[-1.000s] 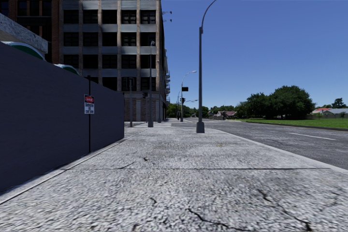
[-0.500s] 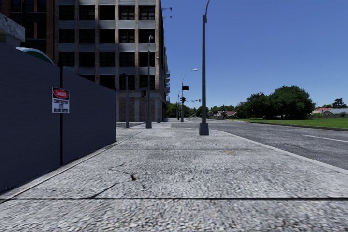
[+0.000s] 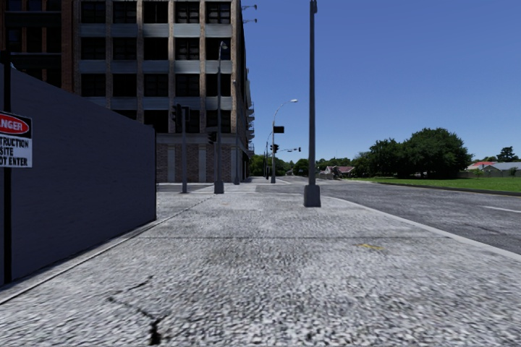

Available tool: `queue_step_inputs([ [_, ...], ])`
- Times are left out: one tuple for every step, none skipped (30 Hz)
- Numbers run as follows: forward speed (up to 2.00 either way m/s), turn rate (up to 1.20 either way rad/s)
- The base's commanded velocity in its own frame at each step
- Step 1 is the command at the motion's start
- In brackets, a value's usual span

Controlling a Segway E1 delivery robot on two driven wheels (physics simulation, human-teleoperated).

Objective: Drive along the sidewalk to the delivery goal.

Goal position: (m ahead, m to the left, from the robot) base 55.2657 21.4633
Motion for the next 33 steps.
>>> queue_step_inputs([
  [2.00, 0.00],
  [2.00, 0.00],
  [2.00, 0.00],
  [2.00, 0.00],
  [2.00, 0.00],
  [2.00, 0.00],
  [2.00, 0.00],
  [2.00, 0.00],
  [2.00, 0.00],
  [2.00, 0.00],
  [2.00, 0.00],
  [2.00, 0.00],
  [2.00, 0.00],
  [2.00, 0.00],
  [2.00, 0.00],
  [2.00, 0.00],
  [2.00, 0.00],
  [2.00, 0.00],
  [2.00, 0.00],
  [2.00, 0.00],
  [2.00, 0.00],
  [2.00, 0.00],
  [2.00, 0.00],
  [2.00, 0.00],
  [2.00, 0.00],
  [2.00, 0.00],
  [2.00, 0.00],
  [2.00, 0.00],
  [2.00, 0.00],
  [2.00, 0.00],
  [2.00, 0.00],
  [2.00, 0.00],
  [2.00, 0.00],
])
